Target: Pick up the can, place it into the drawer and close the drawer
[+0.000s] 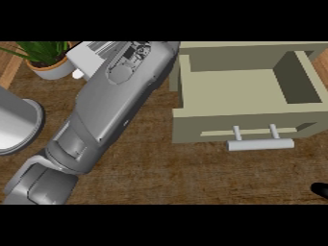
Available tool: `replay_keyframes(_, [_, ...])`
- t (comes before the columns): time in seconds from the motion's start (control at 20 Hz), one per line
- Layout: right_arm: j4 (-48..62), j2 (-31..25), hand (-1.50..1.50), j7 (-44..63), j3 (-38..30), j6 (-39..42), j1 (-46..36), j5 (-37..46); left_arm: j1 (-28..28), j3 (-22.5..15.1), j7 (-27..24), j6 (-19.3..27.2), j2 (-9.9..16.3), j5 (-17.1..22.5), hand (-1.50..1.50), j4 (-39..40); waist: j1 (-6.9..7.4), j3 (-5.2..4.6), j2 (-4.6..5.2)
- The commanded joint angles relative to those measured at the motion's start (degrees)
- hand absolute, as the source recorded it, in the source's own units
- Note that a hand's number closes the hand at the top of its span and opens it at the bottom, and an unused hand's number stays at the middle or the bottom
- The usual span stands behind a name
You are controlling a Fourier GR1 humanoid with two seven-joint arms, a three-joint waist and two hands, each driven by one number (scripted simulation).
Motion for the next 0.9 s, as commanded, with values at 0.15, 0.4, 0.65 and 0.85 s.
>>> replay_keyframes(0.15, [-0.96,-0.64,-1.5,0.67,-1.36,0.98,0.67,-2.86,-7.76,-1.01,-3.33,0.14,-0.01,3.43,1.5,11.39,-0.96,0.04,0.32])
replay_keyframes(0.4, [0.37,-0.9,-1.5,1.82,0.86,-0.95,-3.76,0.16,-11.58,-4.61,-3.53,2.33,-0.01,6.84,1.5,15.37,-1.42,0.04,0.59])
replay_keyframes(0.65, [-1.15,-0.6,-1.5,3.0,2.9,-0.09,-1.96,1.23,-14.84,-6.33,-2.92,7.19,-0.01,9.27,1.5,18.55,-2.67,0.09,0.76])
replay_keyframes(0.85, [-2.65,-1.07,-1.5,4.6,2.51,-0.46,-3.26,-0.12,-14.34,-8.21,-4.69,10.76,-0.01,10.64,-1.5,20.29,-3.53,0.1,0.87])
